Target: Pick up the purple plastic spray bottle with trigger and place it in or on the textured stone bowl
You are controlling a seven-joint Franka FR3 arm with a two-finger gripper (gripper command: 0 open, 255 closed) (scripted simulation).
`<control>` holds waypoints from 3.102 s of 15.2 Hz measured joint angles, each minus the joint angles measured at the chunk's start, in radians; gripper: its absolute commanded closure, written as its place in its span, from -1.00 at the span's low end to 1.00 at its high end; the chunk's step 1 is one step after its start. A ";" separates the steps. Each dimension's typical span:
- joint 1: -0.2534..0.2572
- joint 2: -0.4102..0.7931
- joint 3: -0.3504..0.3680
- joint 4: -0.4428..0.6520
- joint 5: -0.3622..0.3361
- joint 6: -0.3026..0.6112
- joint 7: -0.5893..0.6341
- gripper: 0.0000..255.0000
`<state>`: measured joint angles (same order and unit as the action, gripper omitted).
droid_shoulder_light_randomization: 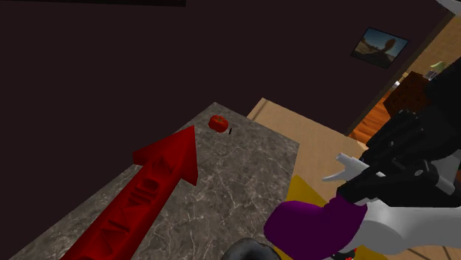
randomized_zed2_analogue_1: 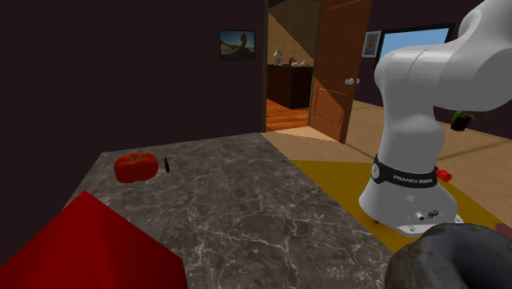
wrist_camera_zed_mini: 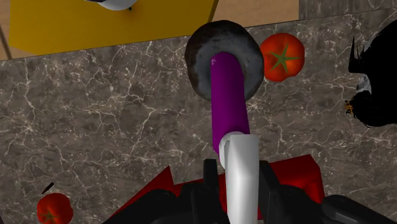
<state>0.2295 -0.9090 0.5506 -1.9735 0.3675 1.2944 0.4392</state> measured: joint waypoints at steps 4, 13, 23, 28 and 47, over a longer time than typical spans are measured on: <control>0.012 -0.034 0.006 -0.072 0.013 0.038 -0.006 1.00; 0.038 -0.101 0.034 -0.228 0.048 0.129 -0.016 1.00; 0.068 -0.161 0.079 -0.386 0.097 0.231 -0.023 1.00; 0.073 -0.169 0.084 -0.407 0.104 0.243 -0.024 1.00; 0.054 -0.129 0.042 -0.267 0.063 0.142 -0.010 -1.00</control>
<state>0.2839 -1.0384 0.5926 -2.2407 0.4304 1.4360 0.4295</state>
